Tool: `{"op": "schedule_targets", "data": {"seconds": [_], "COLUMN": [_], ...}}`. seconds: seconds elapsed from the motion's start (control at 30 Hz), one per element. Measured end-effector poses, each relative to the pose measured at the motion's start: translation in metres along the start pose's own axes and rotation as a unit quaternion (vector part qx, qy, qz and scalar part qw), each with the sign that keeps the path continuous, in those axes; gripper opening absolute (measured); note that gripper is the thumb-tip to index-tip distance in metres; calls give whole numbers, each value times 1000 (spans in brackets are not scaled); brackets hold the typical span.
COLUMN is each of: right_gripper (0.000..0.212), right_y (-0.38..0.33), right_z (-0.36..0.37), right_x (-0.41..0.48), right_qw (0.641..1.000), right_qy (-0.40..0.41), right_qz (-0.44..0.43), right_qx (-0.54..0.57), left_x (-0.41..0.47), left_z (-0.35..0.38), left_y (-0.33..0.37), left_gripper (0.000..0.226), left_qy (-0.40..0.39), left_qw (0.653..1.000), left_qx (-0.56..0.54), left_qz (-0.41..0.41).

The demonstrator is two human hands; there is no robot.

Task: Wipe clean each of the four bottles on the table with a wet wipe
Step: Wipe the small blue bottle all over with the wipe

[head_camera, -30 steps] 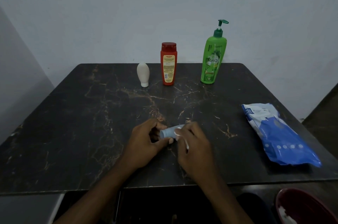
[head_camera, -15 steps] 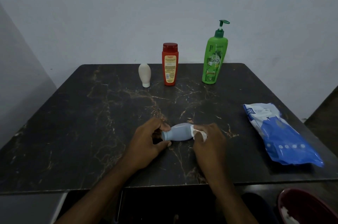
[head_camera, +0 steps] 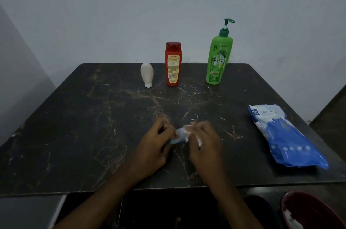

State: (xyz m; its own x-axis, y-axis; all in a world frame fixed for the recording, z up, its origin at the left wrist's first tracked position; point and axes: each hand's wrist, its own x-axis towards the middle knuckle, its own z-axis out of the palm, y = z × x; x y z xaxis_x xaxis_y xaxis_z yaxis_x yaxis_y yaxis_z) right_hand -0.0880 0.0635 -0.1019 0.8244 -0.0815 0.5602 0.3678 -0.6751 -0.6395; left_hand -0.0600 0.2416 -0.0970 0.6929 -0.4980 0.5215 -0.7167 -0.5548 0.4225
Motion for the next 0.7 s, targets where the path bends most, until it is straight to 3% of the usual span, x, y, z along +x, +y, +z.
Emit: {"op": "schedule_targets", "data": {"seconds": [0.07,0.13,0.27,0.33,0.4,0.5,0.57,0.7], "right_gripper": [21,20,20,22,25,23,25,24], "right_y": [10,14,-4,-10,-7,4,14,16], "right_z": [-2,-3,-3,-3,-3,-5,-6,-8], "right_x": [6,9,1,-4,-3,2,7,8], "right_qw": [994,990,1000,997,996,998,993,990], "right_qy": [49,62,6,-28,-24,17,44,43], "right_qz": [102,122,-10,-75,-83,26,109,123], "right_qx": [-3,22,3,22,17,-49,-5,60], "left_x": [-1,-1,0,-1,-2,-2,-3,-5], "left_z": [-1,-2,-4,-4,-4,-4,-3,-2], "left_y": [1,3,7,7,9,11,9,1], "left_gripper": [26,31,51,51,50,51,47,60], "left_qy": [-2,-2,-8,-20,-25,-20,-13,-8], "left_qw": [1000,999,998,998,996,994,993,993], "left_qx": [17,30,33,36,48,74,89,92], "left_qz": [11,19,46,54,66,77,82,68]}}
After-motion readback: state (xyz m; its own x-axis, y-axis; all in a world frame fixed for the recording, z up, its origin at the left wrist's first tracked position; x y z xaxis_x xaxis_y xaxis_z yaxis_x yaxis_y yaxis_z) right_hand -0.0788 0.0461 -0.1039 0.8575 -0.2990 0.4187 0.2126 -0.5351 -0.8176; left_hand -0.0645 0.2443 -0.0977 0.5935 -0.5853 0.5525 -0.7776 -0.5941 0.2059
